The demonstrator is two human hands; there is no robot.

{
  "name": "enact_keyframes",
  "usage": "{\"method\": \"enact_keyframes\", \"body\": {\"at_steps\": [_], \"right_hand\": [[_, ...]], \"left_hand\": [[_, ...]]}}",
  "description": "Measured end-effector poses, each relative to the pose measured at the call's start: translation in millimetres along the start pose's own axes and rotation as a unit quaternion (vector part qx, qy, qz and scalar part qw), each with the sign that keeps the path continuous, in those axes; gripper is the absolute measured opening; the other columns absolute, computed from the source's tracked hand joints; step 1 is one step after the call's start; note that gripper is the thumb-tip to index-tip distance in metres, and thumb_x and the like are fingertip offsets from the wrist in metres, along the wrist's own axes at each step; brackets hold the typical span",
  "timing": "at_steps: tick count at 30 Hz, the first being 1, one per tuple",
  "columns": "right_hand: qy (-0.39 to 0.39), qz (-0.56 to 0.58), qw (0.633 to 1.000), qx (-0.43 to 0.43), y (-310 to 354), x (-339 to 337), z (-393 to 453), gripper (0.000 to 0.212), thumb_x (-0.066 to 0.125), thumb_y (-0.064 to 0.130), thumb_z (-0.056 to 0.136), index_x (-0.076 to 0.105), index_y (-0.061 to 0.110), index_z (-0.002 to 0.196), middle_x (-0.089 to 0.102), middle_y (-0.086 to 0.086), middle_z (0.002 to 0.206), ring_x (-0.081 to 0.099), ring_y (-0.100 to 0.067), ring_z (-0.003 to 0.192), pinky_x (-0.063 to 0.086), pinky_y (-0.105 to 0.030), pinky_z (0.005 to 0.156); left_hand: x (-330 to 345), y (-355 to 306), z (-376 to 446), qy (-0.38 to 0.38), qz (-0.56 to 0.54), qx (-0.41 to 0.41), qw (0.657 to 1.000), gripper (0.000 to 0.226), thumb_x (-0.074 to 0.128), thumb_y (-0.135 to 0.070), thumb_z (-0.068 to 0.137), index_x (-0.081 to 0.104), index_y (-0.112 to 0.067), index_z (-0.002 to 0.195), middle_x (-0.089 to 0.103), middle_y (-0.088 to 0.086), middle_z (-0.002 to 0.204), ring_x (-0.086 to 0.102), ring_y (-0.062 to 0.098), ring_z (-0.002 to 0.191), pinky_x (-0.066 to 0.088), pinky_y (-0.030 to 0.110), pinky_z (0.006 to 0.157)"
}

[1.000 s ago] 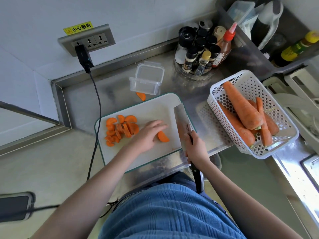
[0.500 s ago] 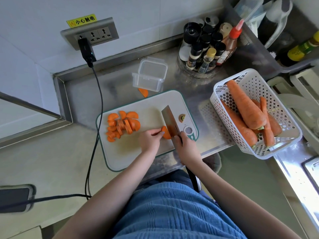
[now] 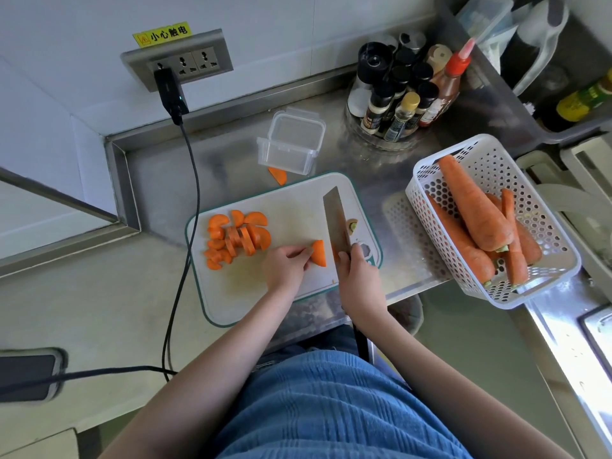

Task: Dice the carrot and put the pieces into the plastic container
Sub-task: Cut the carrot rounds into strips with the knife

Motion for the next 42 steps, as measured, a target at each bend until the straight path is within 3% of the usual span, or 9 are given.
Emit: {"method": "enact_keyframes", "body": {"at_steps": [3,16,29,33,37,42], "right_hand": [[0.0,-0.017,1.0,-0.006,7,5,-1,0.023,0.027,0.032,0.104,0.035,0.014,0.091,0.052,-0.007,0.068,0.051,-0.028,0.061,0.034,-0.032,0.051],[0.019,-0.103,0.994,-0.035,1,18,1,0.018,0.026,0.03,0.104,0.033,0.016,0.095,0.059,-0.013,0.076,0.058,-0.032,0.065,0.05,-0.041,0.057],[0.037,-0.187,0.981,-0.023,2,29,4,0.008,0.034,0.008,0.101,0.029,0.015,0.099,0.059,-0.012,0.079,0.059,-0.032,0.069,0.045,-0.037,0.055],[0.065,-0.204,0.977,-0.006,3,36,10,0.014,0.032,0.003,0.098,0.032,0.013,0.108,0.055,-0.012,0.084,0.06,-0.035,0.079,0.048,-0.042,0.063],[0.068,-0.172,0.983,-0.012,4,34,13,0.005,0.03,0.015,0.102,0.028,0.017,0.098,0.059,-0.014,0.085,0.061,-0.034,0.077,0.052,-0.046,0.065],[0.054,-0.109,0.993,-0.01,-3,18,16,0.022,0.027,0.033,0.104,0.035,0.015,0.095,0.059,-0.013,0.078,0.059,-0.032,0.07,0.049,-0.04,0.061]], "left_hand": [[3,-1,-2,0.004,0.003,-0.01,1.0,0.032,0.07,-0.021,0.081,0.065,-0.024,0.05,0.062,-0.004,0.049,0.057,0.015,0.052,0.052,0.034,0.067],[1,-8,-8,0.002,-0.014,-0.029,0.999,0.03,0.07,-0.018,0.08,0.065,-0.027,0.052,0.069,0.003,0.06,0.068,0.026,0.068,0.057,0.041,0.074],[4,-3,-3,-0.005,-0.034,-0.066,0.997,0.027,0.072,-0.014,0.075,0.065,-0.021,0.051,0.069,0.008,0.063,0.068,0.03,0.071,0.056,0.044,0.075],[5,1,-1,-0.013,-0.043,-0.079,0.996,0.012,0.074,-0.014,0.074,0.069,-0.016,0.064,0.07,0.005,0.069,0.068,0.025,0.074,0.056,0.037,0.076],[6,5,1,-0.018,-0.054,-0.081,0.995,0.009,0.075,-0.016,0.073,0.07,-0.018,0.065,0.07,0.002,0.069,0.068,0.022,0.071,0.057,0.034,0.073],[7,4,-3,-0.01,-0.071,-0.089,0.993,0.012,0.074,-0.015,0.075,0.07,-0.018,0.065,0.069,0.001,0.066,0.068,0.02,0.069,0.055,0.026,0.066]]}}
Point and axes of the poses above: each hand's wrist, its own z-axis towards the middle knuckle, its own x-axis out of the palm, y = z × x, the point moved 6 cm from there along z, towards the middle knuckle
